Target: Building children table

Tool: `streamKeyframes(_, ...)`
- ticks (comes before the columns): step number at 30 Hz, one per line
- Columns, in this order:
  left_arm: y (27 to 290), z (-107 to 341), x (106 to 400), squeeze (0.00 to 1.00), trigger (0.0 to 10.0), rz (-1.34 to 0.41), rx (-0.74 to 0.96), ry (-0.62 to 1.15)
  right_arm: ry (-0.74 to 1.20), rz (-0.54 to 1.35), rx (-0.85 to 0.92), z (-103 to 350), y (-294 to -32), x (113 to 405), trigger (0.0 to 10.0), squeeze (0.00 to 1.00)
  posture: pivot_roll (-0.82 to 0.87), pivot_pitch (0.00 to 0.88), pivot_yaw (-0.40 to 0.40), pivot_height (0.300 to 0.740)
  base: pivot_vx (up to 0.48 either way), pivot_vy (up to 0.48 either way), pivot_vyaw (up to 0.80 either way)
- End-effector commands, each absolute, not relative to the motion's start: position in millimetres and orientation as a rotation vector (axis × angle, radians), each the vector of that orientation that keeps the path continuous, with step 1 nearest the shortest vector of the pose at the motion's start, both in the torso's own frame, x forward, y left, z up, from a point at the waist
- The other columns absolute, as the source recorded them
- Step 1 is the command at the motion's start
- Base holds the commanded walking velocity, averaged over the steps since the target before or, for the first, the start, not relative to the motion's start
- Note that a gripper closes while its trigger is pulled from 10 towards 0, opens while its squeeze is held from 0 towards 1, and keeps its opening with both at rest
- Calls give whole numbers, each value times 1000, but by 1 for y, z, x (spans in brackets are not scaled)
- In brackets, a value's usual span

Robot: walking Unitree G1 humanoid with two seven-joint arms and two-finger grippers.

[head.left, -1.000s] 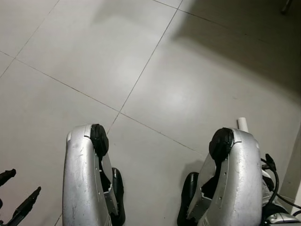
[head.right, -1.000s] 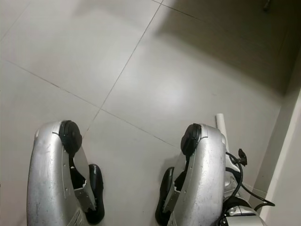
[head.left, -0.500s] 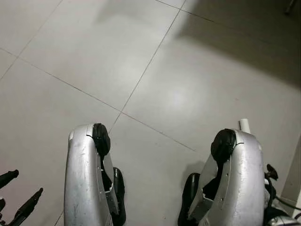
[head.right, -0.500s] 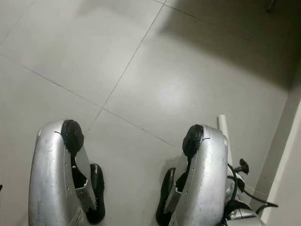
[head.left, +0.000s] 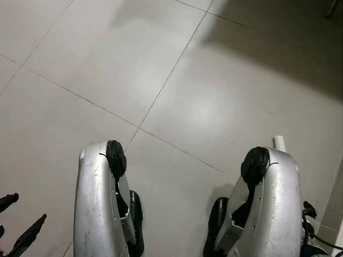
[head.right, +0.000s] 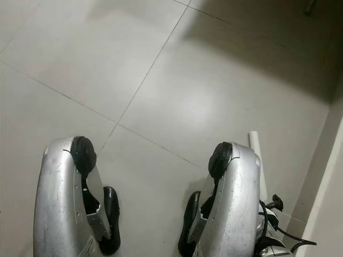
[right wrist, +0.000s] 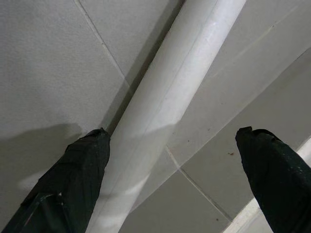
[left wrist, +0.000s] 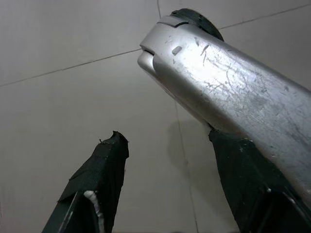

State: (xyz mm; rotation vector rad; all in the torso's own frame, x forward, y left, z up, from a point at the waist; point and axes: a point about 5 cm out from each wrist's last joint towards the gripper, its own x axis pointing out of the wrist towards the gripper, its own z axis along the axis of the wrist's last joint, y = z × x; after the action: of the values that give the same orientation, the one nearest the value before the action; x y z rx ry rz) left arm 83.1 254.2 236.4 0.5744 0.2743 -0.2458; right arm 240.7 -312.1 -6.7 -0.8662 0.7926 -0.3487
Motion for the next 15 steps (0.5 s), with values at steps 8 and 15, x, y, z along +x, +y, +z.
streamKeyframes(8,257,234,81,0,10000,-244,570,313,922,-208,-834,-38,-288,217,0,0,344,532,112,300,0,0,0)
streamKeyframes(15,256,234,80,0,10000,-254,569,316,970,-123,-727,-53,-269,207,0,0,343,534,120,300,0,0,0)
